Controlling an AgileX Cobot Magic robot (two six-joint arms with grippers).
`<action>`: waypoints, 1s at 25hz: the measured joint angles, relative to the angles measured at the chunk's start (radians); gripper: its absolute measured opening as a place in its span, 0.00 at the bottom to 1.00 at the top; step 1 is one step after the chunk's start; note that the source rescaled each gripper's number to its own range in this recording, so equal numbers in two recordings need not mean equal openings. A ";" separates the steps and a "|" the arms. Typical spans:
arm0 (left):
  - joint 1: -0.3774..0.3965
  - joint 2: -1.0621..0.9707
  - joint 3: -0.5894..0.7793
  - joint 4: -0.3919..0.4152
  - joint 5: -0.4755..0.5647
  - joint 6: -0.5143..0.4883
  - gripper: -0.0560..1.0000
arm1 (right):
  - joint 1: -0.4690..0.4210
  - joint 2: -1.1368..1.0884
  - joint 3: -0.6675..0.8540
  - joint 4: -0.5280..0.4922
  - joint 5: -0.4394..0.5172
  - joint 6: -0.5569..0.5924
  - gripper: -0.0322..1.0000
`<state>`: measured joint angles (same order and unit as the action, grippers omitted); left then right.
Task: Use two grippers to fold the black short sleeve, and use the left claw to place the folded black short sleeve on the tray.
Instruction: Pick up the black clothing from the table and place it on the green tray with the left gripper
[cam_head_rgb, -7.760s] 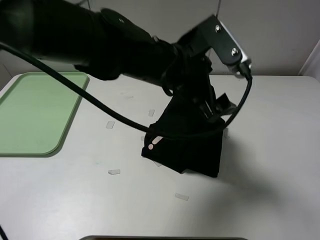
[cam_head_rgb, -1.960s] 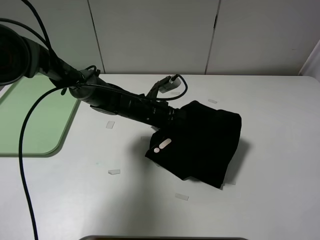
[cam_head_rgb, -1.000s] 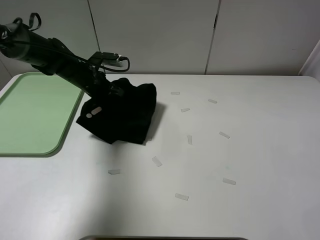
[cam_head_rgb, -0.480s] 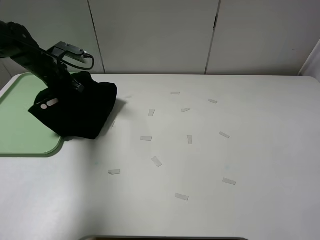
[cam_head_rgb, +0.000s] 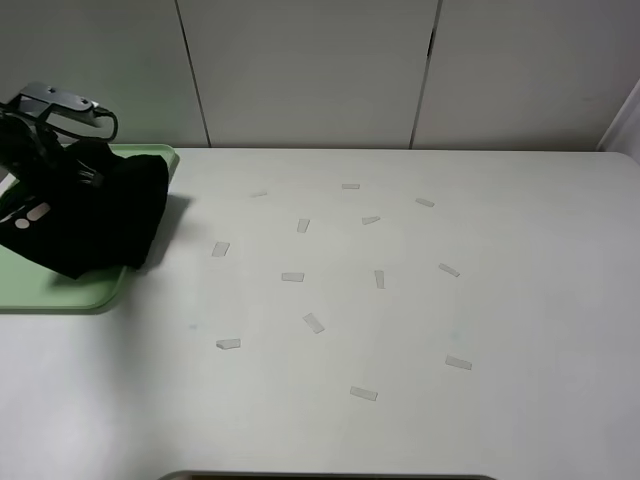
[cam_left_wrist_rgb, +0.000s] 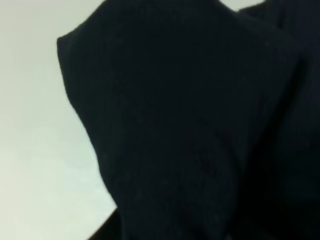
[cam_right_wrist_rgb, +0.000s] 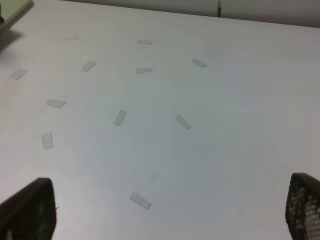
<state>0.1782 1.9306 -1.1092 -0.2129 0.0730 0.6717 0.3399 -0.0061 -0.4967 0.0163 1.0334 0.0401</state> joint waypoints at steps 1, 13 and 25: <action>0.008 0.000 0.000 0.001 -0.019 0.004 0.21 | 0.000 0.000 0.000 0.000 0.000 0.000 1.00; 0.041 0.029 0.000 0.005 -0.136 0.017 0.21 | 0.000 0.000 0.000 0.000 0.000 0.000 1.00; 0.041 -0.005 0.000 0.012 -0.178 0.034 0.96 | 0.000 0.000 0.000 0.000 0.000 0.000 1.00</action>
<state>0.2194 1.9255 -1.1092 -0.2013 -0.1054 0.7053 0.3399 -0.0061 -0.4967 0.0163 1.0334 0.0401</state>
